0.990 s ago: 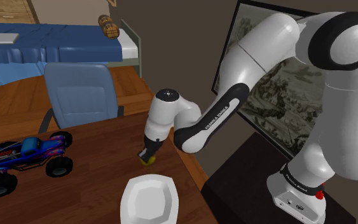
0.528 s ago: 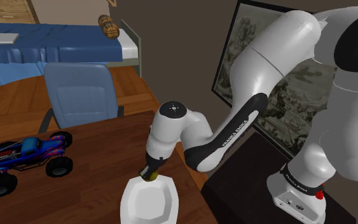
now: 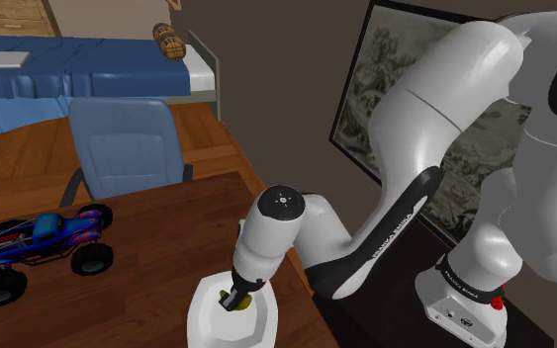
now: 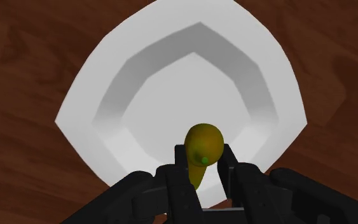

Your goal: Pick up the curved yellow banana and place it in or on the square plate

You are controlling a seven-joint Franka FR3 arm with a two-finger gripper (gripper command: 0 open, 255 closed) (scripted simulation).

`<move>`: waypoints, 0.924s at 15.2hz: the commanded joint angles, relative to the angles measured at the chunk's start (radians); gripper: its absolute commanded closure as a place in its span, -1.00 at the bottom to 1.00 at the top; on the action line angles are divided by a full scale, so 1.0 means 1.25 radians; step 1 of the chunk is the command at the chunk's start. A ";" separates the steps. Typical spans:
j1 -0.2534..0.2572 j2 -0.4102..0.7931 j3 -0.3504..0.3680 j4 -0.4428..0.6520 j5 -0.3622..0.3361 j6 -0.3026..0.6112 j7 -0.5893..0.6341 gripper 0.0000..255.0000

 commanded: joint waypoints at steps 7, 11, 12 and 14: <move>0.052 0.083 -0.062 0.023 -0.058 0.063 0.052 1.00; 0.079 0.129 -0.095 0.039 -0.081 0.096 0.074 1.00; 0.079 0.129 -0.095 0.039 -0.081 0.096 0.073 1.00; 0.079 0.129 -0.095 0.039 -0.081 0.096 0.073 1.00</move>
